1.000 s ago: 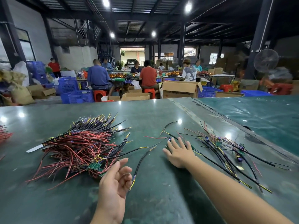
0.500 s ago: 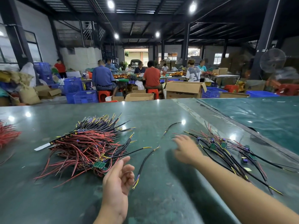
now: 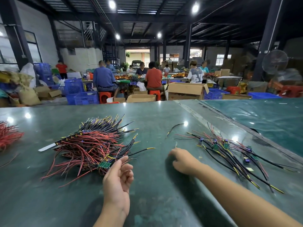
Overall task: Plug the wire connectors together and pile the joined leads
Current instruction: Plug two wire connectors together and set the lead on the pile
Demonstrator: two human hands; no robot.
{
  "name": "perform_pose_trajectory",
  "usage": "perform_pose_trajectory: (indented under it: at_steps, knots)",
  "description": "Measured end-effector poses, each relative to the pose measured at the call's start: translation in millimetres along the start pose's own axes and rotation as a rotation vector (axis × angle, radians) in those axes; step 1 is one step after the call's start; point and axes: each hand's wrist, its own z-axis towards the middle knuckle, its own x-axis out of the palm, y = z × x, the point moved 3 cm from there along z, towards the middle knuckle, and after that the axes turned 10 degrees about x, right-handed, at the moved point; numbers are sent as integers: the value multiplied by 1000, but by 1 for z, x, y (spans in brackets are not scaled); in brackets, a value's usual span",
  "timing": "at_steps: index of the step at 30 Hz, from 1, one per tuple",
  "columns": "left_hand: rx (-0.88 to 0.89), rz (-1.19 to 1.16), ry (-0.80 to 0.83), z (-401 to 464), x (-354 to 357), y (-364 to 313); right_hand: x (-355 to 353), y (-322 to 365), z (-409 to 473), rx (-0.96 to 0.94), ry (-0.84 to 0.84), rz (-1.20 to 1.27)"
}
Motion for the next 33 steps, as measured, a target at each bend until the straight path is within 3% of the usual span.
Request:
perform_pose_trajectory:
  at_steps: [6,9,13,15,18,21,24,29,33]
  knots:
    - [29,78,51,-2,1,5,-34,-88,-15,185,-95,-87]
    - [247,457,71,1,-1,3,-38,-83,-22,186,-162,-40]
    - [492,1085,30,11,-10,-2,-30,-32,-42,83,-303,225]
    - [453,1252,-23,19,-17,0,-14,-7,-57,81,-354,385]
    - [428,1206,-101,23,-20,4,8,9,-79,164,-451,556]
    - [441,1209,-177,26,-18,8,10,8,-85,171,-476,567]
    - [341,1238,-277,35,-21,7,7,4,-88,147,-443,573]
    - [235,1565,-136,59,-28,-1,4,-1,-86,144,-400,651]
    - [194,1577,-97,67,-21,-22,3,0,-86,126,-365,686]
